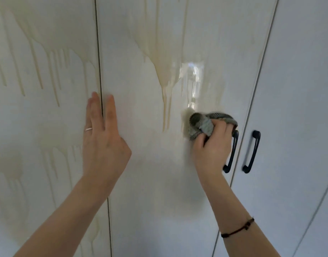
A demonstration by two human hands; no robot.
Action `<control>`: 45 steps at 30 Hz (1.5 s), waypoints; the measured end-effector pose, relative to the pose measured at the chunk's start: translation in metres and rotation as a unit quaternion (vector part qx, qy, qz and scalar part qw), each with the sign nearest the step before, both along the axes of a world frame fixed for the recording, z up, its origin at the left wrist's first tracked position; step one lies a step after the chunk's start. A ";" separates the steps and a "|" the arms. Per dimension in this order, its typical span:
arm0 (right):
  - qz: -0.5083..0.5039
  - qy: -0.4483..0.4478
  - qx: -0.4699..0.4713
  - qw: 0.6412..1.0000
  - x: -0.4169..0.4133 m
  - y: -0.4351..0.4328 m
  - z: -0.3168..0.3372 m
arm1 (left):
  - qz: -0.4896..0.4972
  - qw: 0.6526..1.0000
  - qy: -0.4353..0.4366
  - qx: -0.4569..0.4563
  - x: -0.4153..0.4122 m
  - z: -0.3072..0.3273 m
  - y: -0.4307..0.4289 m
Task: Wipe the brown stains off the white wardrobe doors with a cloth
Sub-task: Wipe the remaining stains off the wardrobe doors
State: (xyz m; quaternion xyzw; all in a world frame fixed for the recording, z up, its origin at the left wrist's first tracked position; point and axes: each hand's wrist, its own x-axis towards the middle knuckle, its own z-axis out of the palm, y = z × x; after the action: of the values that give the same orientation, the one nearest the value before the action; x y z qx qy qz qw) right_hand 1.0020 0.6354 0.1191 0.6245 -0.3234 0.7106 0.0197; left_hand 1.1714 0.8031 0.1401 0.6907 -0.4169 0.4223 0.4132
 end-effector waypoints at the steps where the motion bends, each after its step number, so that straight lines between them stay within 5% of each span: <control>1: 0.001 0.035 -0.006 0.999 0.003 0.005 -0.026 | 0.005 1.000 -0.003 0.006 0.000 0.007 0.000; 6: 0.003 0.202 -0.057 0.978 -0.007 0.010 -0.089 | 0.049 0.996 0.004 0.070 -0.004 0.012 -0.006; 13: -0.014 -0.049 0.025 0.998 -0.008 -0.011 0.047 | 0.062 0.993 0.015 0.097 -0.003 0.010 -0.011; 16: 0.001 0.102 -0.054 0.993 0.019 0.009 0.014 | 0.056 0.993 0.015 0.100 -0.002 0.010 -0.010; 18: 0.018 0.264 -0.173 0.949 0.023 0.018 -0.029 | 0.041 0.994 0.019 0.096 0.001 0.009 -0.007; 21: 0.012 0.356 -0.243 0.902 0.000 -0.001 -0.037 | 0.012 0.997 0.033 0.075 0.007 0.008 -0.003; 23: -0.058 0.319 -0.234 0.917 -0.019 -0.026 -0.002 | 0.003 0.997 0.032 0.071 0.008 0.009 -0.002; 25: -0.083 0.182 -0.130 0.971 -0.041 -0.044 0.048 | -0.001 0.998 0.020 0.067 0.007 0.009 -0.003; 28: 0.002 -0.046 -0.003 0.999 -0.052 -0.047 0.107 | -0.012 0.999 0.017 0.042 0.001 0.011 -0.006; 30: 0.036 -0.075 0.020 0.996 -0.033 -0.030 0.109 | -0.007 0.999 0.014 0.048 -0.003 0.013 -0.008; 33: -0.030 0.147 -0.097 0.984 0.011 0.006 0.067 | -0.001 0.998 0.010 0.067 -0.005 0.015 -0.009; 35: -0.020 0.355 -0.274 0.894 0.022 0.014 0.030 | -0.014 0.998 0.018 0.064 -0.003 0.014 -0.008; 37: -0.029 0.417 -0.328 0.847 0.003 -0.002 0.037 | -0.041 0.998 0.023 0.047 0.003 0.012 -0.006; 41: -0.094 0.177 -0.169 0.965 -0.047 -0.046 0.122 | -0.066 0.998 0.015 0.016 0.013 0.016 -0.005; 45: -0.092 -0.045 -0.056 0.993 -0.047 -0.050 0.148 | -0.037 0.999 0.018 0.031 0.008 0.019 -0.011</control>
State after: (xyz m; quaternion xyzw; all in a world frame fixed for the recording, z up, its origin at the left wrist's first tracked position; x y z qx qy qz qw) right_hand 0.9554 0.5856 0.2675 0.5577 -0.3395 0.7501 0.1053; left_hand 1.1793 0.7926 0.1587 0.6948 -0.4478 0.3812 0.4141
